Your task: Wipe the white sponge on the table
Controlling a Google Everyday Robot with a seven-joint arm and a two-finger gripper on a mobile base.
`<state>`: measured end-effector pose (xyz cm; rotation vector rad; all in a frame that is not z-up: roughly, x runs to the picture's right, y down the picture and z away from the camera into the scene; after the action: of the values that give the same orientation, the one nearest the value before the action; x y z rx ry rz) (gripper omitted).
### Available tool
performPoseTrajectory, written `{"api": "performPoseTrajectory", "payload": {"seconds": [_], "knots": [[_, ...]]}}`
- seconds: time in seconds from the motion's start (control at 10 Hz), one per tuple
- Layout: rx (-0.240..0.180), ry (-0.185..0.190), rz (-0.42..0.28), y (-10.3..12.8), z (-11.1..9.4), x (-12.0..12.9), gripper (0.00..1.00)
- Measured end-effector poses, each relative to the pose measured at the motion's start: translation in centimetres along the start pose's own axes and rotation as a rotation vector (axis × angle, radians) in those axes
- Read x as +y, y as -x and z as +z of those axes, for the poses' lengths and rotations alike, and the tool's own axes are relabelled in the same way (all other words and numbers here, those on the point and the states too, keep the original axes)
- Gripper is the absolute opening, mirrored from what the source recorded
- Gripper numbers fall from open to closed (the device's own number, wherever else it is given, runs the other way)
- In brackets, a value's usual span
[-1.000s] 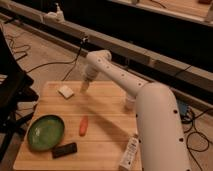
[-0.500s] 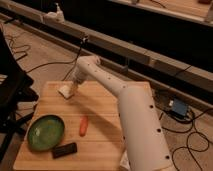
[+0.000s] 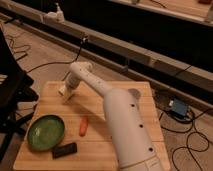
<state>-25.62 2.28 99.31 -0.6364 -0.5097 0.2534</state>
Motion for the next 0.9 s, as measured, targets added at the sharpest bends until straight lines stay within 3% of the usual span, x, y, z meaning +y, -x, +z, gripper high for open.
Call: {"api": "performPoseTrajectory", "payload": {"seconds": [0.1, 0.3, 0.7, 0.9], "knots": [[0.012, -0.006, 0.011, -0.6, 0.4, -0.6, 0.73], [0.023, -0.031, 0.035, -1.6, 0.2, -2.0, 0.62], [0.002, -0.113, 0.02, -1.1, -2.5, -4.3, 0.21], [-0.004, -0.13, -0.012, -1.2, -4.2, -3.9, 0.02]]}}
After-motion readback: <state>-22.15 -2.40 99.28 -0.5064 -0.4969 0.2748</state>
